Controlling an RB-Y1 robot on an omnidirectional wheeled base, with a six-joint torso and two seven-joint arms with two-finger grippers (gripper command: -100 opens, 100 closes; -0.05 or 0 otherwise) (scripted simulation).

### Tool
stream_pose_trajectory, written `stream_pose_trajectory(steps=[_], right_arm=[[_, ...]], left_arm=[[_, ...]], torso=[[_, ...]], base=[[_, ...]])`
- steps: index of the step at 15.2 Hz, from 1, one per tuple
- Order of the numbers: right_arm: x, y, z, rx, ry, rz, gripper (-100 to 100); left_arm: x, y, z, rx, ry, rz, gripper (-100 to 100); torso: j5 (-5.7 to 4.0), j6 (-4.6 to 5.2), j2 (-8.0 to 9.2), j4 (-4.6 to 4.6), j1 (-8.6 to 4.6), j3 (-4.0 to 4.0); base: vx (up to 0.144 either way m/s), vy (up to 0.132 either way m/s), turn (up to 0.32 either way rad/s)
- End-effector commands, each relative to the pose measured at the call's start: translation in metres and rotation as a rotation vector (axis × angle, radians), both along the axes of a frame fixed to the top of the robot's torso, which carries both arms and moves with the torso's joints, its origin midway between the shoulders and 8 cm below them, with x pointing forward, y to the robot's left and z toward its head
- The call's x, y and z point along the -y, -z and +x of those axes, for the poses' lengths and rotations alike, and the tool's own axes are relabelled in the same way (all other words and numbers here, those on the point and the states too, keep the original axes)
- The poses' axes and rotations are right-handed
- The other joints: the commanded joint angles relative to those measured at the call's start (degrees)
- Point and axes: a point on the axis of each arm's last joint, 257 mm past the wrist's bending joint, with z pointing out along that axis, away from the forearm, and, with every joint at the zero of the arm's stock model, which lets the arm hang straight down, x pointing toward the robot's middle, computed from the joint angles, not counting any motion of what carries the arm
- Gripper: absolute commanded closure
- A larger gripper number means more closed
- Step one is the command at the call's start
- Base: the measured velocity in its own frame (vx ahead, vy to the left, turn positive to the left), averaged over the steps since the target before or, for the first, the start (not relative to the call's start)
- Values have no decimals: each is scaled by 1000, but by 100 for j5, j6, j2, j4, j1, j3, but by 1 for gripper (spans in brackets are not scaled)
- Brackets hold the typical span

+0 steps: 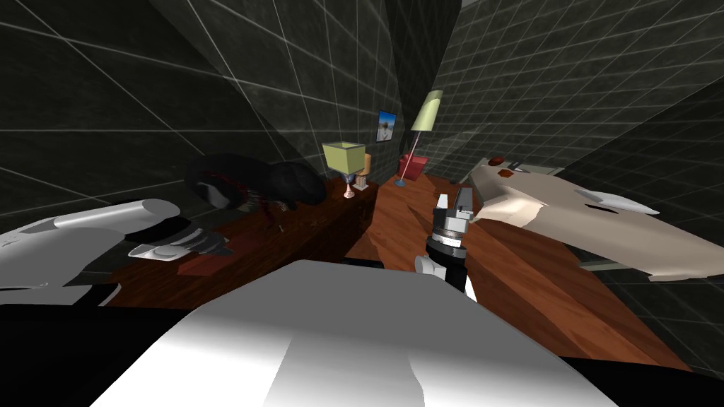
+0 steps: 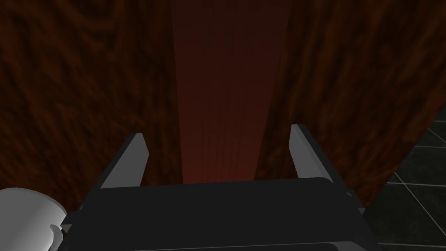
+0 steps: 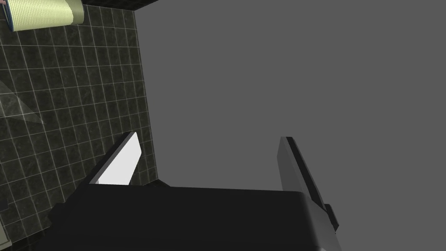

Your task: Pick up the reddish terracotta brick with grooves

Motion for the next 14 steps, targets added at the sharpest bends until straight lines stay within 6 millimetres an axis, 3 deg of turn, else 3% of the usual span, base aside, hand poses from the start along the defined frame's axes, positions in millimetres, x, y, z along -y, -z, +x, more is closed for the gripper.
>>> stream_pose_trajectory(steps=[1,2,3,7,14], right_arm=[[0,0,0,0,0,0,0],[0,0,0,0,0,0,0],[0,0,0,0,0,0,0],[0,0,0,0,0,0,0],[0,0,0,0,0,0,0]], left_arm=[[-1,4,-6,1,-9,3,-100],[-1,1,-3,1,-4,1,-100],[-1,1,-3,1,-5,2,100],[0,1,-4,-1,-2,1,100],[0,-13,15,-2,16,-2,100]], torso=[[0,0,0,0,0,0],[0,0,0,0,0,0],[-1,0,0,0,0,0],[-1,-4,0,2,2,1],[-10,-2,4,5,-7,4]], base=[[9,4,-40],[5,3,-13],[0,0,0],[0,0,0],[-7,-4,46]])
